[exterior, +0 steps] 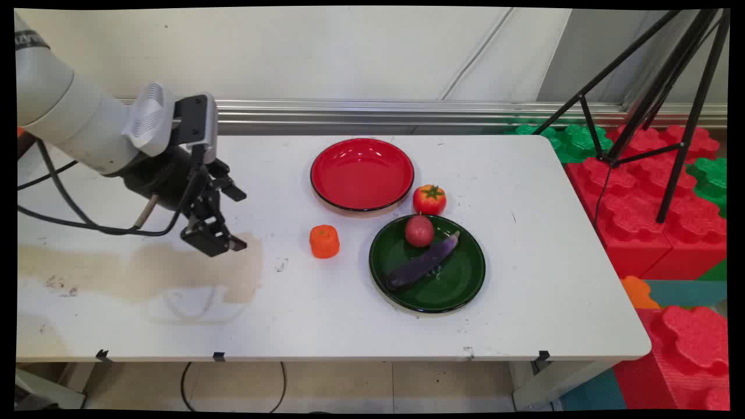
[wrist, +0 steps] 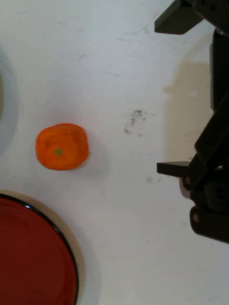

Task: Pick up the eggplant from the green plate

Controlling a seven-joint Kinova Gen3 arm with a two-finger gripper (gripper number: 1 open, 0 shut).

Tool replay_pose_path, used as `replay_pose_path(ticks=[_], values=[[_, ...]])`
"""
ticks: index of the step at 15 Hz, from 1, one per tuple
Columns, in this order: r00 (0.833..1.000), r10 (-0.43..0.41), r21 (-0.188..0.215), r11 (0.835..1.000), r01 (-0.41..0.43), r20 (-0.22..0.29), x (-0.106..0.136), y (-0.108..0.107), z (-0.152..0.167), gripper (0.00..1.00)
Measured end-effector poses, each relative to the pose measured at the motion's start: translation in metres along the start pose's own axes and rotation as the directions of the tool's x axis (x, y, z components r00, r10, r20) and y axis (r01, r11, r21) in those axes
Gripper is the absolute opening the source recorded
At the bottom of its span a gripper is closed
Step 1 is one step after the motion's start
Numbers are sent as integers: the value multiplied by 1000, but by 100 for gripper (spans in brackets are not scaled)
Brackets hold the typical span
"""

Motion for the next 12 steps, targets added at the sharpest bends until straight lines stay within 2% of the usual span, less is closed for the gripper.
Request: replay_pose_path(ticks=[3,8,12], values=[[1000,-19,24,1000,19,-19,20,1,2,100],[997,-62,48,997,64,-52,75,10,14,100],[993,-112,55,992,114,-38,109,29,26,100]])
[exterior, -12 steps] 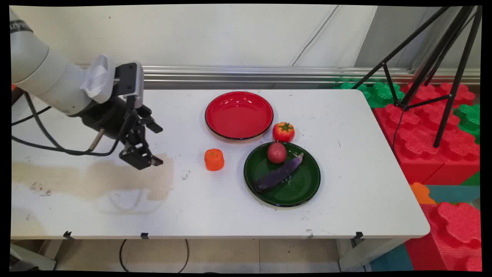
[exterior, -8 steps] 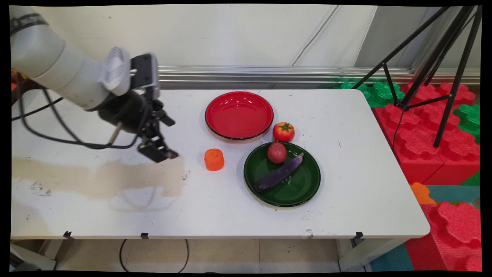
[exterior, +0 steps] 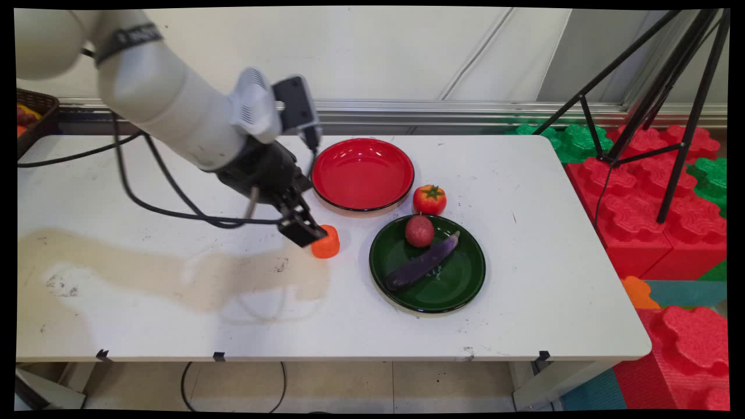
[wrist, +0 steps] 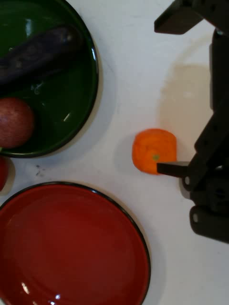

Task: Pick up the eggplant from the green plate

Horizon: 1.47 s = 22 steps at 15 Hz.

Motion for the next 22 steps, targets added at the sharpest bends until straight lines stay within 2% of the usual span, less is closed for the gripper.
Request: replay_pose_path(ticks=[5,9,15,22], values=[[997,-69,12,998,69,43,28,28,24,100],[989,-120,42,992,117,92,49,48,48,100],[977,-158,68,986,149,143,71,64,78,100],[968,-180,75,983,169,175,89,72,112,100]])
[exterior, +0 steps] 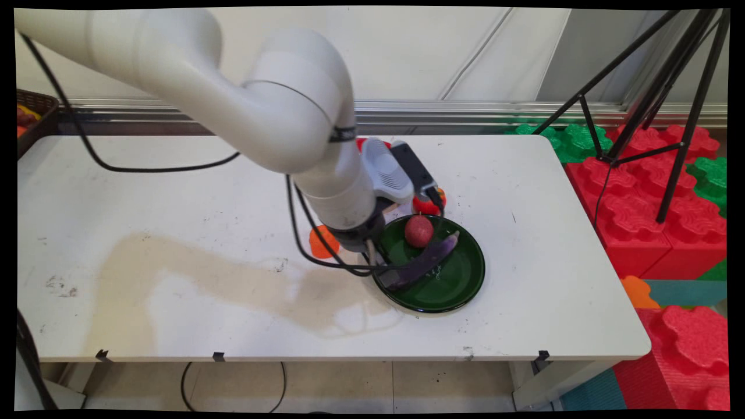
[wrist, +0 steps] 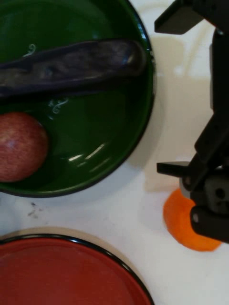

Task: Pick up the eggplant from the green plate

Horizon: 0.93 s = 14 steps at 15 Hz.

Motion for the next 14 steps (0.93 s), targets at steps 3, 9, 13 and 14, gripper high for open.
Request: replay_pose_path(ticks=[3,9,13,14], values=[[1000,-12,-8,1000,12,6,14,7,19,100],[999,-33,-31,999,33,5,39,16,53,100],[999,-45,-50,998,45,3,51,23,74,100],[999,-47,-52,998,47,3,52,24,76,100]])
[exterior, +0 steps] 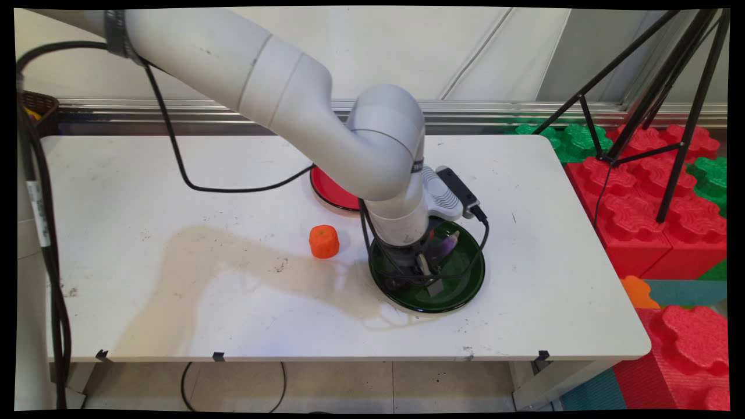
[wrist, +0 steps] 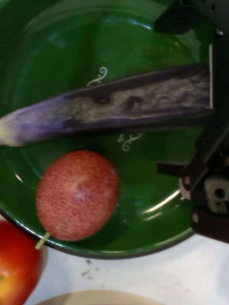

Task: Pick up the eggplant from the green plate, then place the picked object on the table

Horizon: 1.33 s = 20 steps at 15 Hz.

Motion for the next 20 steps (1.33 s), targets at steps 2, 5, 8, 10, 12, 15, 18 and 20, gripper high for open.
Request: replay_pose_path(ticks=[2,5,8,10,12,15,18,20], values=[[1000,-5,-3,1000,5,2,3,1,6,100],[1000,-12,-6,1000,12,8,5,3,13,0],[1000,-11,-4,1000,11,7,7,3,18,0],[1000,1,-3,1000,-1,1,7,3,18,0],[1000,17,-3,1000,-17,-8,7,3,16,0],[998,52,-5,999,-52,-42,6,1,2,0],[990,103,-15,994,-105,-97,4,-5,-24,0],[983,133,-22,990,-137,-128,3,-11,-40,0]])
